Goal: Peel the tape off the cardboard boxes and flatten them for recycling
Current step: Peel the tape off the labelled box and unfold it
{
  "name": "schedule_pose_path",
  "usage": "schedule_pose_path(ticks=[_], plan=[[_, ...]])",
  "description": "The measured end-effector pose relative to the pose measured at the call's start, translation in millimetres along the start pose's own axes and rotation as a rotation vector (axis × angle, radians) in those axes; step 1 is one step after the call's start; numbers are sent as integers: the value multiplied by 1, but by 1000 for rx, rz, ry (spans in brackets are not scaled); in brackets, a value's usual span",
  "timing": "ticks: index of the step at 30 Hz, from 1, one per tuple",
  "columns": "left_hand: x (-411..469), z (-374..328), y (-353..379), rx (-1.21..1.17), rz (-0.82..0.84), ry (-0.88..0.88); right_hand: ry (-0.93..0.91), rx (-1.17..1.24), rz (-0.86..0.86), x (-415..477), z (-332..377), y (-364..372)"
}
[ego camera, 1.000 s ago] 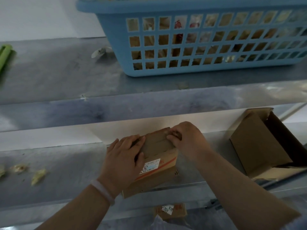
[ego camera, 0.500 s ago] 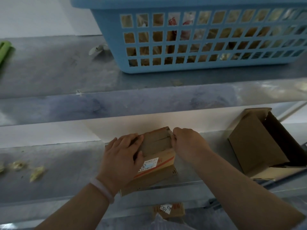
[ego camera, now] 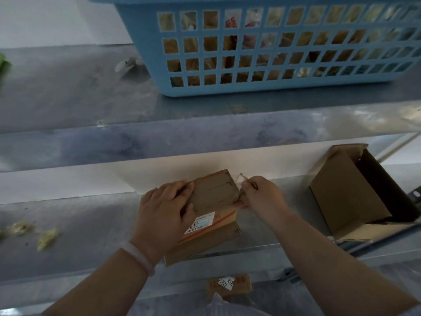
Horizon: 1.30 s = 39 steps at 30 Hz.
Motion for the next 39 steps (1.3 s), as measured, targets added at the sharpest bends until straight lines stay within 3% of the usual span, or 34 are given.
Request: schedule_pose_path(ticks=[5,9,15,20,24,27,32,36,39], plan=[[3,0,3,23,18,-18,-50,199,-71,-15,-12,-1],[8,3,2,17,16,-33,-27,369,-23,-22,-30,5],[3,2,3,7,10,-11,3,355,-161,-19,-37,-18],[2,2,2,-11,5,3,179,895,-27,-13,-33,0],[3,3,2,-15,12,4,221,1059,89,-5,-21,2],[3,2,2,-13,11,8,222,1042,194,-5,-17,6],[3,3,1,-22,-2,8,225,835,139,-7,-22,-6],[3,4,0,-17,-14,14,19,528,100,-24,-9,-15],[3,4,1,-9,-11,17,-196,340,-54,-37,4,-26]])
Point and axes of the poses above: each hand's wrist, its own x-axis towards the middle knuckle, its own y-axis out of the palm, z = x × y, the point moved 10 cm from there along x, towards the middle knuckle, and after that the axes turned 6 degrees about y, right-handed, at the moved point
